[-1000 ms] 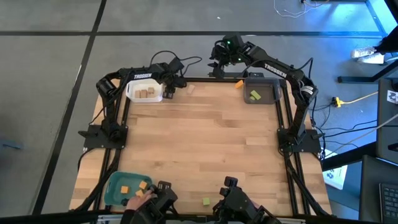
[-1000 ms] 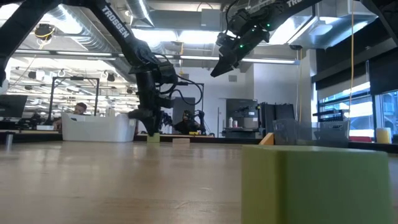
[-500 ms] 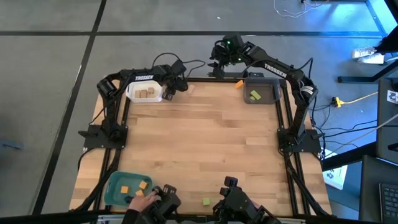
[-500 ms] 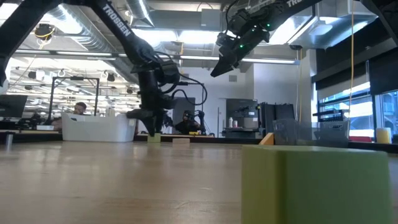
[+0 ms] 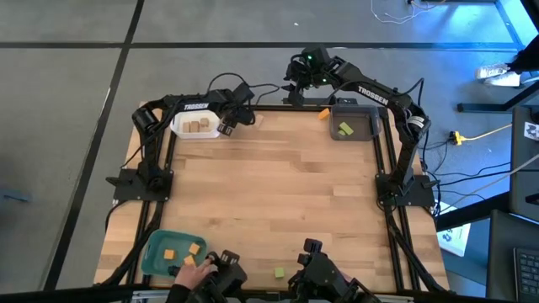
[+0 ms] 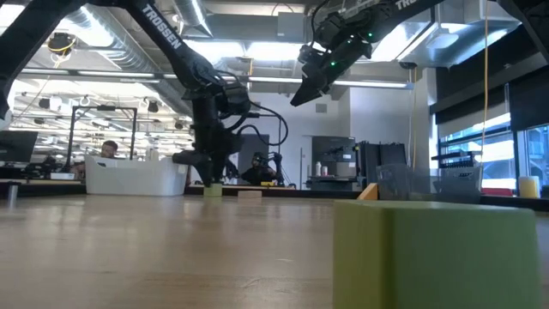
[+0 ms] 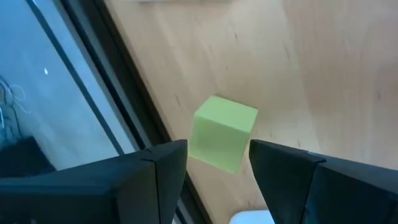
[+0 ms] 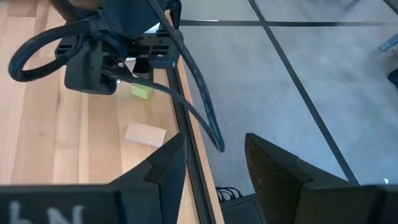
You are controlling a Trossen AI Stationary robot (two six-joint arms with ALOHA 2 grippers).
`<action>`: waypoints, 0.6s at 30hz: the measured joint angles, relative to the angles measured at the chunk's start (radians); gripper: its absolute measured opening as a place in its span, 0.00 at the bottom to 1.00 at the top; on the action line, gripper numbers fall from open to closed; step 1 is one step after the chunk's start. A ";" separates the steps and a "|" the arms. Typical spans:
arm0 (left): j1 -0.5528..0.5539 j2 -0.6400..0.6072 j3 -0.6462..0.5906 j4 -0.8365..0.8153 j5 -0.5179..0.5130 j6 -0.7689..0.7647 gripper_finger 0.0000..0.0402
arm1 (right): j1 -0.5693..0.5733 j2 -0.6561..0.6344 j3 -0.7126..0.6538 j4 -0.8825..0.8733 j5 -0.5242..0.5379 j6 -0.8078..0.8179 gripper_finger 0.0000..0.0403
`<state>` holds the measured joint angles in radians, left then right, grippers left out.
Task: Sort & place blocks by color
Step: Put the green block into the black bin
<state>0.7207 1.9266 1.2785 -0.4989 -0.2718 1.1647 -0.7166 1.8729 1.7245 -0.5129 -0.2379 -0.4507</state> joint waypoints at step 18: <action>-0.003 -0.002 0.001 -0.042 0.103 -0.003 0.42 | 0.000 0.000 0.000 0.002 0.000 0.000 0.41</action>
<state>0.7179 1.9251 1.2793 -0.5408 -0.1689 1.1614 -0.7170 1.8729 1.7245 -0.5105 -0.2376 -0.4503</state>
